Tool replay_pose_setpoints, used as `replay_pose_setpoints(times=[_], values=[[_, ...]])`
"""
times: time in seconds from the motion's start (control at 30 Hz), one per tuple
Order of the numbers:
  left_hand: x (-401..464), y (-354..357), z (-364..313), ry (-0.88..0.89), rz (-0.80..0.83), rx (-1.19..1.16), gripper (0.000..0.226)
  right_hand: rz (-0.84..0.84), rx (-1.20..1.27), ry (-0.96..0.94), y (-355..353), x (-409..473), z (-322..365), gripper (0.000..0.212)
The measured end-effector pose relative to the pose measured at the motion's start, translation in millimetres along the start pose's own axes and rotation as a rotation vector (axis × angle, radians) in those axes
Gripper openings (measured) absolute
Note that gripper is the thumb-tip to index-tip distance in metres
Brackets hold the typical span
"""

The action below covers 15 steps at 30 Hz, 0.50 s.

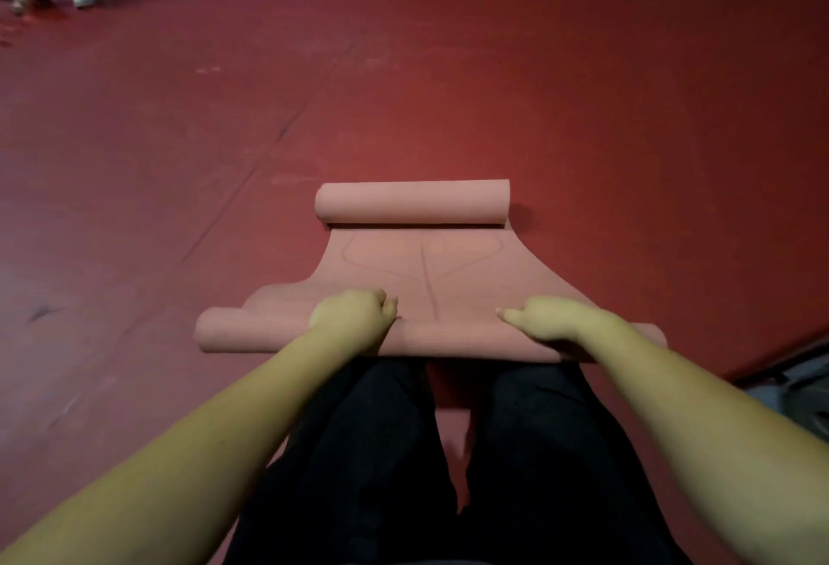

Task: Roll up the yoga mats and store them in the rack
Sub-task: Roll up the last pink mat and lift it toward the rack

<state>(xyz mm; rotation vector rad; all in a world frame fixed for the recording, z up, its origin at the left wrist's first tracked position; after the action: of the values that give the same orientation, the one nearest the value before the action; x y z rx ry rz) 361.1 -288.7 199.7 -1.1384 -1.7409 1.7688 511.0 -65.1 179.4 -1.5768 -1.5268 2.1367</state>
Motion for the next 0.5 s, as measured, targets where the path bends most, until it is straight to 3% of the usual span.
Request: replay_pose_setpoints(times=[0.1, 0.23, 0.33, 0.5], values=[[2, 4, -4, 0.026, -0.074, 0.197, 0.044, 0.016, 0.004, -0.037, 10, 7, 4, 0.064], [9, 12, -1, -0.009, -0.059, -0.021, 0.039, -0.077, 0.046, -0.113, 12, 17, 1, 0.047], [14, 13, 3, -0.041, -0.034, -0.080, 0.036, -0.307, -0.054, -0.104, 6, 11, 3, 0.042], [23, 15, 10, -0.048, 0.068, -0.210, 0.027, -0.683, 0.151, -0.137, 6, -13, 3, 0.043]])
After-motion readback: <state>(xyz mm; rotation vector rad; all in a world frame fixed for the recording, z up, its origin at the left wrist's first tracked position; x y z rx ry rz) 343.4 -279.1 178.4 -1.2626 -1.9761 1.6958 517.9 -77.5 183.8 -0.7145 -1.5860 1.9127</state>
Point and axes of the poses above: each hand's wrist, its own x-axis towards the middle knuckle, its own y-axis out of the palm, z = x × y, the point moved 6 cm from there along x, towards the middle knuckle, and after that the axes turned 15 degrees about y, right-handed, at the moved point
